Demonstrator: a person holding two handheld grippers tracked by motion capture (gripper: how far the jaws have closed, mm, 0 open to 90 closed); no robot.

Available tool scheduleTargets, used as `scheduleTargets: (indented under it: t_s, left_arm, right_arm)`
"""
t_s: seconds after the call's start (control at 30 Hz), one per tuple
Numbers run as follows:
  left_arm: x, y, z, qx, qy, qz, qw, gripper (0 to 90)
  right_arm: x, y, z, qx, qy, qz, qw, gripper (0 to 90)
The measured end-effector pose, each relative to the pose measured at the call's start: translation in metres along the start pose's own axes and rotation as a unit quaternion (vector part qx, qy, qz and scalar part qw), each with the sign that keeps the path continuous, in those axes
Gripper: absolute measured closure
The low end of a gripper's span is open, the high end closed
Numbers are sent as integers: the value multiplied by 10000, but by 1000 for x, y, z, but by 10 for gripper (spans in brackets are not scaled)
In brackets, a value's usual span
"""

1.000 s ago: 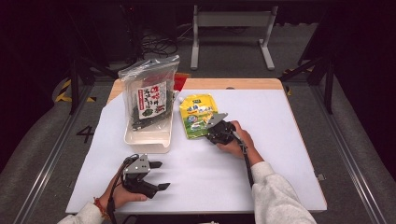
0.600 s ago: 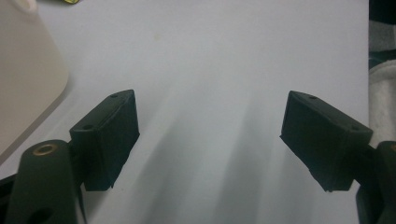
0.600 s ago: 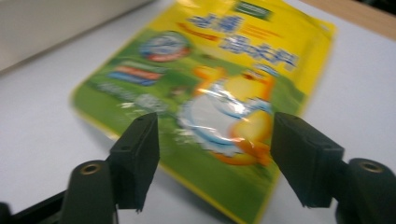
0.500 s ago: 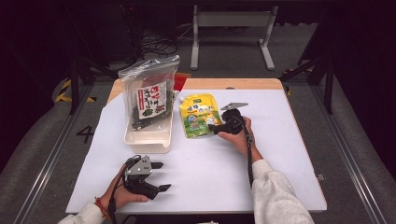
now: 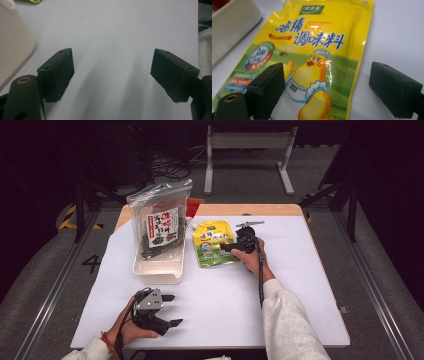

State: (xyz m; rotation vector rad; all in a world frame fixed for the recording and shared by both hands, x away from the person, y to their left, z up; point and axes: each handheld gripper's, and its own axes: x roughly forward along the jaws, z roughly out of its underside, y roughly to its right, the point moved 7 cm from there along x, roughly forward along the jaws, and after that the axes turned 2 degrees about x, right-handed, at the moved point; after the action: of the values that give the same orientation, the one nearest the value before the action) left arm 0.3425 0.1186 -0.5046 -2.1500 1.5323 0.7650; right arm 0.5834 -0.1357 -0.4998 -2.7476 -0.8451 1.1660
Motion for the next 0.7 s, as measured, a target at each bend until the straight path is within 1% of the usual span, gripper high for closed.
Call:
scheduleTargets:
  t_s: [0.03,0.1,0.17,0.2,0.23,0.27,0.3,0.33,0.37,0.4,0.43,0.47,0.5,0.53,0.6,0.63,0.7]
  left_arm:
    - [0,0,0,-7,14,2,10000,195]
    - [-1,1,0,20,-1,-3,10000,194]
    - [-1,1,0,7,8,13,10000,195]
    - [-1,2,1,2,-4,18,10000,194]
    - [-2,2,1,-3,-16,21,10000,194]
    - [-1,2,2,1,-14,25,10000,194]
    - [-1,2,2,1,-14,25,10000,195]
    - [-1,1,2,-6,-15,27,10000,194]
    - [-2,1,2,-2,-19,40,10000,194]
    - [-2,1,2,-4,-23,41,10000,195]
    - [-2,1,2,0,-27,44,10000,195]
    - [-2,1,2,2,-25,45,10000,195]
    - [-1,1,2,-21,-20,52,10000,195]
    - [-1,1,2,-21,-20,52,10000,195]
    - [-1,1,2,-48,-38,55,10000,195]
    - [-1,1,2,-43,-50,53,10000,195]
    - [0,1,2,-25,-51,45,10000,195]
  right_arm:
    - [1,0,-2,84,-28,6,10000,145]
    - [4,-1,-4,54,-110,2,9999,102]
    - [8,-5,-5,-107,-255,17,9996,98]
    - [8,-7,-5,-144,-297,-32,9995,128]
    - [9,-10,-5,-220,-345,-135,9991,183]
    - [9,-14,-5,-306,-397,-295,9983,196]
    - [9,-14,-5,-306,-397,-295,9983,196]
    - [10,-16,-5,-389,-457,-339,9976,229]
    - [10,-16,-5,-389,-457,-339,9976,229]
    - [10,-16,-5,-421,-468,-394,9972,253]
    - [9,-16,-5,-418,-480,-443,9970,324]
    - [9,-16,-5,-418,-480,-443,9970,324]
    - [10,-19,-6,-474,-497,-536,9962,472]
    - [10,-19,-6,-474,-497,-536,9962,472]
    - [12,-22,-6,-531,-488,-574,9957,566]
    - [12,-22,-6,-534,-479,-606,9956,597]
    - [10,-22,-7,-596,-416,-696,9949,701]
